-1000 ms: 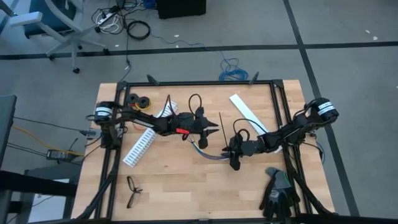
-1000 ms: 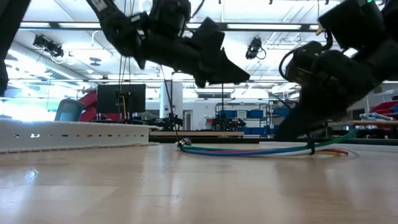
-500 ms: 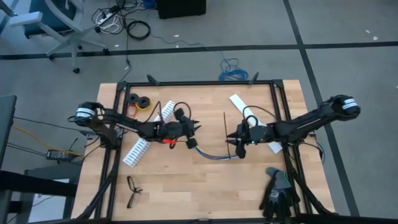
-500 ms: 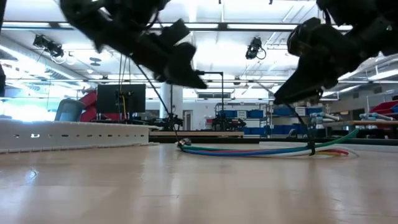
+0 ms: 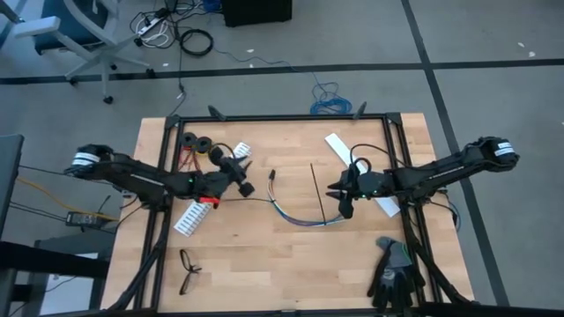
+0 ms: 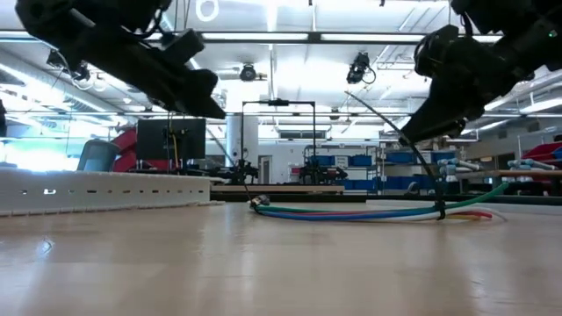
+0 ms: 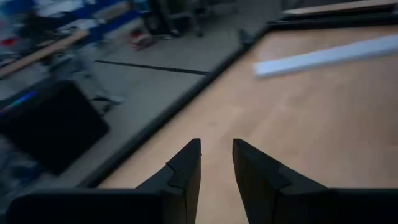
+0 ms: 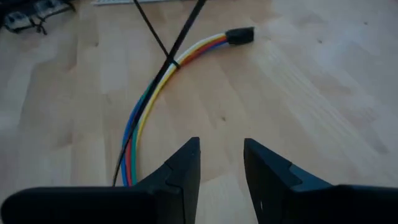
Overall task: Ziptie cables
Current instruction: Prepare the white cable duct
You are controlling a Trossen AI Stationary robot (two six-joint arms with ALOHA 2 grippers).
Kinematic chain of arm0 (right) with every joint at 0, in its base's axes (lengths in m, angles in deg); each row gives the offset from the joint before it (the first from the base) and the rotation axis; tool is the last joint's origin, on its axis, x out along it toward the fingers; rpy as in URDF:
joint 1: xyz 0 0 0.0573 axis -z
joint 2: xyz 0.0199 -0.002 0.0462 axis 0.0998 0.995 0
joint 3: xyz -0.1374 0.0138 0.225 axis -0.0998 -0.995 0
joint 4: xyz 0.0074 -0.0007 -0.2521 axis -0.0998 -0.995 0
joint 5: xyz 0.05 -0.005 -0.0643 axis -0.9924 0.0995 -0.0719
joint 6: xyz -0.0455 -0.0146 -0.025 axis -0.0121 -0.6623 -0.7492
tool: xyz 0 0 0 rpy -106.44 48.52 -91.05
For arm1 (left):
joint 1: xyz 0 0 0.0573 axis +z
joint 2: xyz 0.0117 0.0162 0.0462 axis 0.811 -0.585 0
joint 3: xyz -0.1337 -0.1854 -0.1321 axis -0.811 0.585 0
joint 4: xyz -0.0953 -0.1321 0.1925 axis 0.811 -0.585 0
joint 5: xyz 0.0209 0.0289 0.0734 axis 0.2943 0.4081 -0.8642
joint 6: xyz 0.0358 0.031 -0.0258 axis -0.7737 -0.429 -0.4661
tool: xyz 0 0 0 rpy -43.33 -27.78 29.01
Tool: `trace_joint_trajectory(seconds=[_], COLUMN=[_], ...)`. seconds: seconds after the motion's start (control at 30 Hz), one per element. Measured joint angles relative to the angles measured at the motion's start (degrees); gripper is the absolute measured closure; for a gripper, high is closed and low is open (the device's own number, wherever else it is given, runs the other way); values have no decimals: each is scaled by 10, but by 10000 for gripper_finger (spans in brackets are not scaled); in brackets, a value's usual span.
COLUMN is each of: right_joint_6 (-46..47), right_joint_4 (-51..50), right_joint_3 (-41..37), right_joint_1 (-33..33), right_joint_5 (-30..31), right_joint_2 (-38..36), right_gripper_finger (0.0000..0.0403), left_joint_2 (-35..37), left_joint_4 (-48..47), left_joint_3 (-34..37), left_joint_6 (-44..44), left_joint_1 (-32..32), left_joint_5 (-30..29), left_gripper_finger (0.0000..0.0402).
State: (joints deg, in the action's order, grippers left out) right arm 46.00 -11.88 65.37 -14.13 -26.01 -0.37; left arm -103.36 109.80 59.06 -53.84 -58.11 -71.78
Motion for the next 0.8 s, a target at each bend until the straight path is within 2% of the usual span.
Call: trace_joint_trajectory(seconds=[0.1, 0.2, 0.3, 0.47, 0.63, 0.8], right_joint_6=[0, 0, -1, -5, -5, -6], right_joint_4=[-10, -14, -17, -21, -21, -24], right_joint_3=[-1, 0, -1, 0, 0, 0], right_joint_1=[0, 0, 0, 0, 0, 0], right_joint_5=[0, 1, 0, 1, 1, 5], right_joint_2=[8, 12, 17, 21, 21, 28], right_gripper_finger=[291, 291, 291, 291, 291, 291], left_joint_2=[54, 93, 110, 105, 97, 92], left_joint_4=[-52, -131, -213, -263, -296, -295], left_joint_3=[31, 46, 44, 44, 44, 44], left_joint_6=[34, 102, 153, 208, 221, 159], left_joint_1=[17, 30, 32, 15, 0, 0], left_joint_5=[-18, -9, 26, 99, 137, 196], left_gripper_finger=[298, 298, 298, 298, 298, 298])
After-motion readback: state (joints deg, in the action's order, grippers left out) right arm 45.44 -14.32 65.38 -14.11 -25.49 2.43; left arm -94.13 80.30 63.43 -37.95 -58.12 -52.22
